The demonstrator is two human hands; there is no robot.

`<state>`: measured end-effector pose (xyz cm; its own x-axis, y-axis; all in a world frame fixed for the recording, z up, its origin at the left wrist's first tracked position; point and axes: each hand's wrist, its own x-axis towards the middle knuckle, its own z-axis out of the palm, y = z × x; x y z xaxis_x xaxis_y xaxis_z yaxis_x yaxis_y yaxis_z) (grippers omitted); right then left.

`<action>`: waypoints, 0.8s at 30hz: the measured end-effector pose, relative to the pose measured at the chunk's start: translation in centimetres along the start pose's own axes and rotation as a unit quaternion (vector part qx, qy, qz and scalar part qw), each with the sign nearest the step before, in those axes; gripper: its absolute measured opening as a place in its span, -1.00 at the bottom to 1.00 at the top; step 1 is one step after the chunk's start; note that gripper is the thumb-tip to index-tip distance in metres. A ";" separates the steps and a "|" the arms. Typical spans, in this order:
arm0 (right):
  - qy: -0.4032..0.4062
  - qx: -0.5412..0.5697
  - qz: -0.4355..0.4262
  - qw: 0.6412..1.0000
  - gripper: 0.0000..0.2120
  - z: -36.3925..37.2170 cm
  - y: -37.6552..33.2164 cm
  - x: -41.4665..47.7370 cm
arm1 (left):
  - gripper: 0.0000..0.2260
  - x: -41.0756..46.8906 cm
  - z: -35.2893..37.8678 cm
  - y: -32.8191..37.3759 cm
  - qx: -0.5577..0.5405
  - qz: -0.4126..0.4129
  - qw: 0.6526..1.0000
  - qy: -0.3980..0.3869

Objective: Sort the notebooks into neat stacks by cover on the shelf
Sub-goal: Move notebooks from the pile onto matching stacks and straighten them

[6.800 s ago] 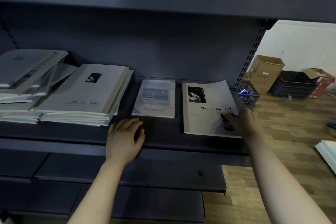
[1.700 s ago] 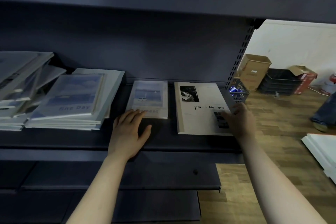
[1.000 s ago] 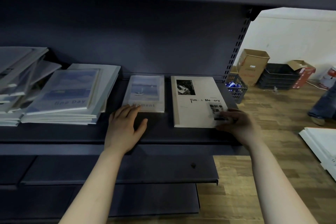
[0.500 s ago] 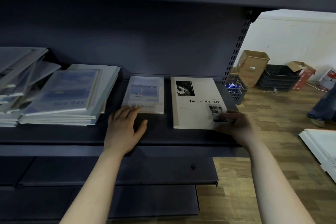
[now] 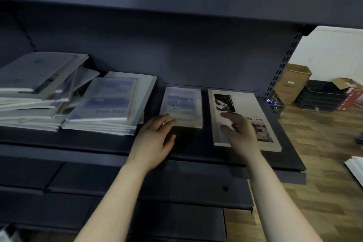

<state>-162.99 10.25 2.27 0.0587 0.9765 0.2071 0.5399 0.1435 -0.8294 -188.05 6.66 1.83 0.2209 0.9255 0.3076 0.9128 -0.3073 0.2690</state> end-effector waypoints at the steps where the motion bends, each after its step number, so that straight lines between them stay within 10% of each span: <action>1: -0.010 0.033 0.002 0.999 -0.68 1.4 -0.8 0.1 | -0.58 -0.1 -0.8 -0.3 -0.001 0.004 1.000 0.004; 15: -0.064 0.071 -0.037 0.995 -0.84 17.5 -11.9 1.3 | -0.54 -2.2 -7.9 -11.1 0.027 -0.033 0.997 0.064; 24: -0.030 -0.068 0.057 0.996 -0.43 21.2 -14.9 2.4 | -0.50 -2.6 -9.3 -16.3 0.039 -0.047 0.996 0.063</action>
<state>-188.68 13.83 4.18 0.0786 0.9936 0.0805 0.6422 0.0113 -0.7665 -206.73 7.18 5.16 0.0918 0.9127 0.3981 0.9522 -0.1974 0.2330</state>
